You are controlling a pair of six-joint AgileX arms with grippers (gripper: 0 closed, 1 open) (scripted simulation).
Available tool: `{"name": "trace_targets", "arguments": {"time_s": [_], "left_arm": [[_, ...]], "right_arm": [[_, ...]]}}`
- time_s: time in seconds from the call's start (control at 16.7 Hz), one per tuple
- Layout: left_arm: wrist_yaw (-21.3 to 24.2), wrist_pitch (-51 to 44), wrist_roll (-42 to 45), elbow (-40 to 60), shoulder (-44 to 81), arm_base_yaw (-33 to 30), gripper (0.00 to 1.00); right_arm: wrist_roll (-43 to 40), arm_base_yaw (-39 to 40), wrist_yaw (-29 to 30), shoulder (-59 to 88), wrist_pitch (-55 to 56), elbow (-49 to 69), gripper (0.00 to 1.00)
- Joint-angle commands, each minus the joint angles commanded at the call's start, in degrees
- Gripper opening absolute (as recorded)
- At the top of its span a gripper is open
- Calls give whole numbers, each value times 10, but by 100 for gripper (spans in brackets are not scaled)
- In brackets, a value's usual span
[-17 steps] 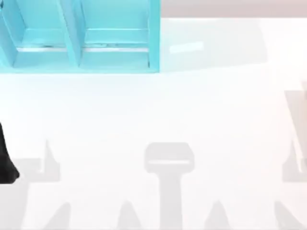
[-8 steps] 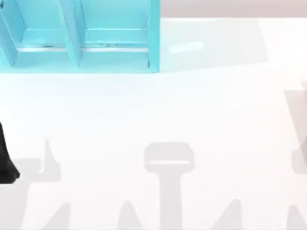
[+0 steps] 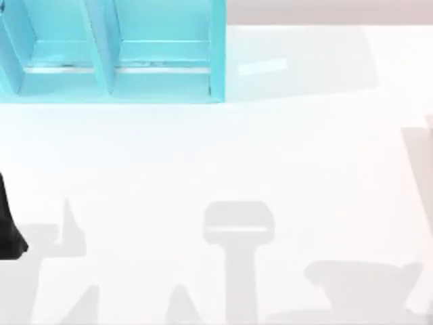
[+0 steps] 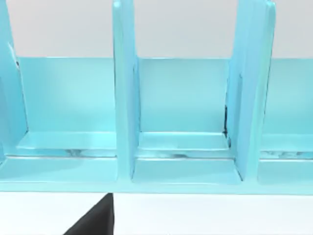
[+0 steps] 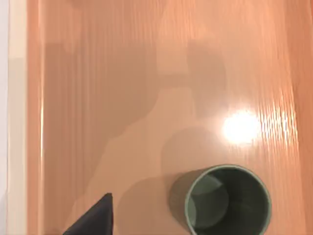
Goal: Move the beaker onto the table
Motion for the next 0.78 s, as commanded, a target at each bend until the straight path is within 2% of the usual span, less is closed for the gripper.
{"name": "trace_targets", "arguments": {"time_s": [0.36,0.54,0.78], "left_arm": [[0,0,0,0,0,0,100],[0,0,0,0,0,0,100],[0,0,0,0,0,0,100]], "right_arm": [[-89,-88,-1,275,-202,208,100],[-111,-112,2,334,-251,262,100],[-115,-117,4,345,-260,274,100]]}}
